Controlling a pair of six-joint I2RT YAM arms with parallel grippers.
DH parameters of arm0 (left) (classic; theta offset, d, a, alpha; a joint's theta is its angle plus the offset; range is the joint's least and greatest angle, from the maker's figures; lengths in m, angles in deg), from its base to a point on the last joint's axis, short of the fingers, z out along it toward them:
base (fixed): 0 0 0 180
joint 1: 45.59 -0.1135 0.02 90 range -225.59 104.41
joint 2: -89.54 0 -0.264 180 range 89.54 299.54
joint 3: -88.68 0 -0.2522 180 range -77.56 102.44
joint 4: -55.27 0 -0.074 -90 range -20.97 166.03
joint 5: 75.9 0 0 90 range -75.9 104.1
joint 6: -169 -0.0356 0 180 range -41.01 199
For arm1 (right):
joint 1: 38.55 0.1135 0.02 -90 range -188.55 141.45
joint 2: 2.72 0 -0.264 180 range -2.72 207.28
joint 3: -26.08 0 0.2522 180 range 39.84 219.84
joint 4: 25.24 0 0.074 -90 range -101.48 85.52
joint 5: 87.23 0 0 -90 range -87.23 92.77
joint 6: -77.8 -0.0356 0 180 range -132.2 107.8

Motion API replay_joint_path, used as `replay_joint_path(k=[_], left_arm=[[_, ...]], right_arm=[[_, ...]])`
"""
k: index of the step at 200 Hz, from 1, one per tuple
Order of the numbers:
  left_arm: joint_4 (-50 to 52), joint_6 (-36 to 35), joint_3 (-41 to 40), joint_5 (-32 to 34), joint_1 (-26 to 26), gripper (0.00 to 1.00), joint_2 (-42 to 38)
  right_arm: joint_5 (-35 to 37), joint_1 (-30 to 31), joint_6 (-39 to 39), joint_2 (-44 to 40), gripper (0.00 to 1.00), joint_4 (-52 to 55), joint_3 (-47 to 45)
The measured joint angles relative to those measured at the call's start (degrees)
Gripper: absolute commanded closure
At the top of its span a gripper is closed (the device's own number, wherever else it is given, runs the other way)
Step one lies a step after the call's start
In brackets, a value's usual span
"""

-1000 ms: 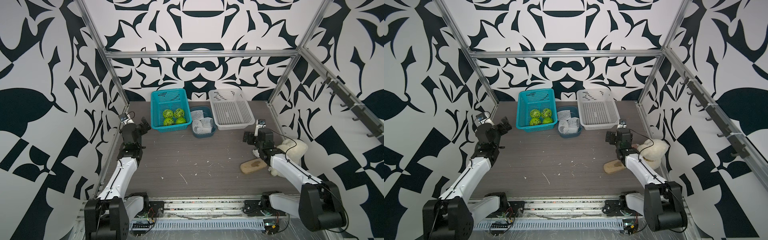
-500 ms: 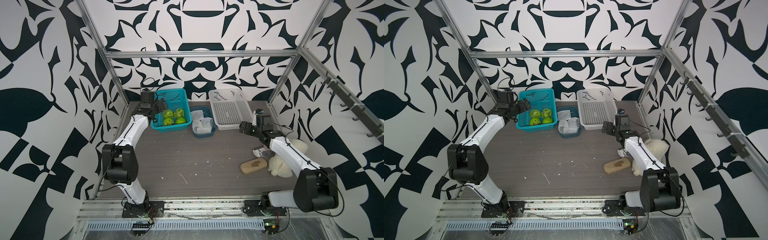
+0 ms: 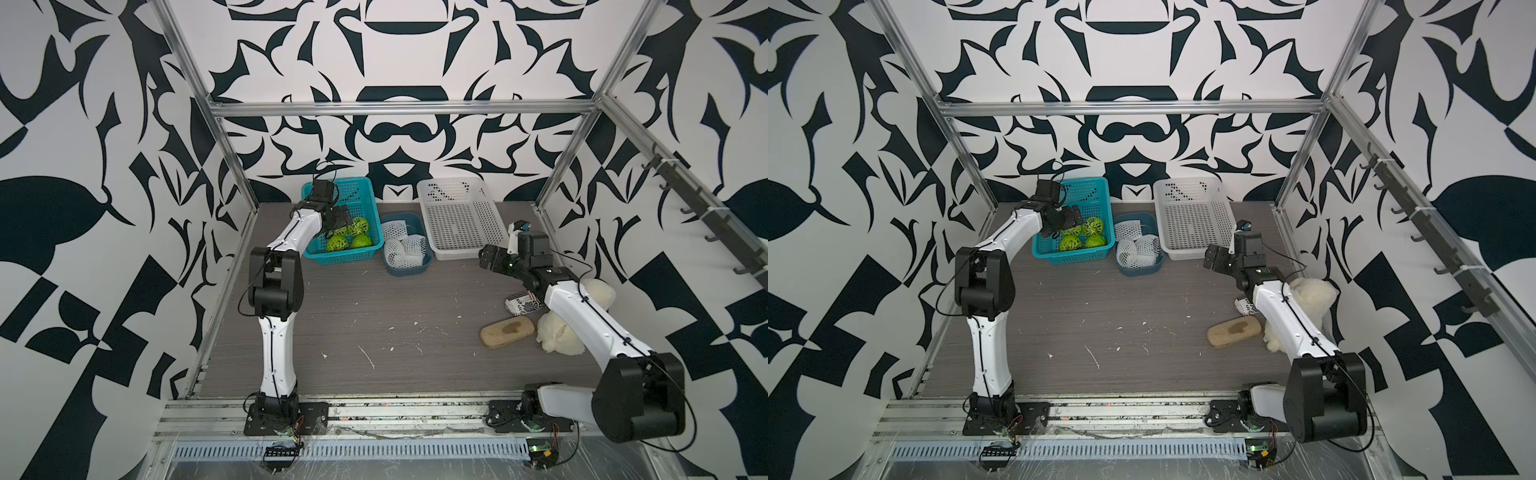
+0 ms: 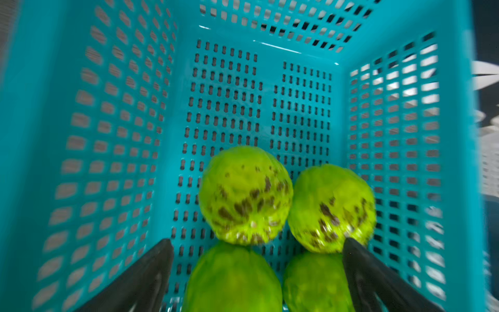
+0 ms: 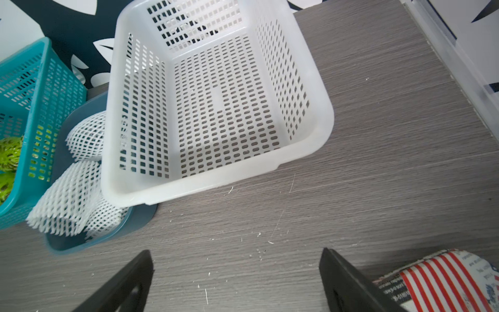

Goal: Sleeve custard apples in foam nets
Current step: Pick up the custard apple from the basket.

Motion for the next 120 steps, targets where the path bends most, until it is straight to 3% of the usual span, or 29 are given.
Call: replay_joint_path(k=[65, 120], left_arm=[[3.72, 0.20, 9.49, 0.74, -0.04, 0.05, 9.66], [5.16, -0.52, 13.00, 0.83, -0.04, 0.25, 12.50]], right_arm=[[-0.04, 0.59, 0.17, -1.95, 0.00, 3.69, 0.00], [1.36, 0.59, 0.13, -6.03, 0.00, 4.35, 0.00]])
